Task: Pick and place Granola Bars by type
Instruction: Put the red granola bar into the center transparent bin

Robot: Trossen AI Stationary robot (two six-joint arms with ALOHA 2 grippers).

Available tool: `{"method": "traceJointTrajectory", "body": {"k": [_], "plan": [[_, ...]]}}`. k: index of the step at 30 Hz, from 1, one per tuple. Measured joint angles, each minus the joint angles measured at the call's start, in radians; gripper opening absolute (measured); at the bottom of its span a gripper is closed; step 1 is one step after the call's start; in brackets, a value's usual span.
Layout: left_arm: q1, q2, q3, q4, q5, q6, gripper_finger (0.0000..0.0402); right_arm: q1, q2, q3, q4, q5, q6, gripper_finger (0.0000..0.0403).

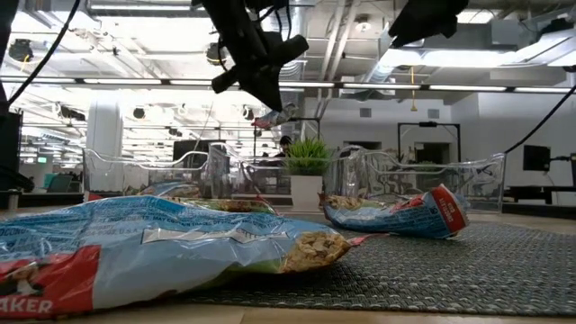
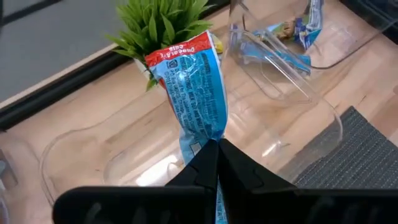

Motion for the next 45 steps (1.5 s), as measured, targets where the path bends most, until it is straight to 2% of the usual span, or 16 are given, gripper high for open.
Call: {"method": "traceJointTrajectory", "body": {"k": [8, 18, 23, 27, 29, 32, 36, 41, 45], "plan": [[0.041, 0.000, 0.000, 0.013, 0.051, 0.031, 0.0012, -0.033, 0.000, 0.000, -0.001, -0.014, -0.042, 0.0163], [0.041, 0.000, 0.000, 0.014, 0.135, 0.030, 0.0116, -0.033, 0.000, 0.000, -0.001, -0.033, -0.058, 0.0163], [-0.002, -0.013, 0.000, 0.017, 0.318, 0.071, 0.0134, -0.033, 0.000, 0.000, -0.006, -0.046, -0.060, 0.0163], [-0.088, -0.043, 0.003, -0.022, 0.549, 0.154, 0.0132, -0.033, 0.000, 0.000, -0.027, -0.078, -0.060, 0.0163], [-0.142, -0.046, 0.003, -0.087, 0.603, 0.164, 0.0130, -0.033, 0.000, 0.000, -0.033, -0.095, -0.058, 0.0163], [-0.234, -0.045, 0.002, -0.190, 0.588, 0.162, 0.0129, -0.033, 0.000, 0.000, -0.033, -0.098, -0.058, 0.0163], [-0.355, -0.012, 0.000, -0.260, 0.489, 0.124, 0.0132, -0.033, 0.000, 0.001, -0.029, -0.104, -0.058, 0.0163], [-0.466, 0.043, 0.000, -0.252, 0.393, -0.020, 0.0136, -0.033, 0.000, 0.001, -0.023, -0.113, -0.047, 0.0163], [-0.532, 0.117, 0.000, -0.232, 0.377, -0.119, 0.0138, -0.033, 0.000, 0.001, -0.023, -0.114, -0.023, 0.0163]]}}
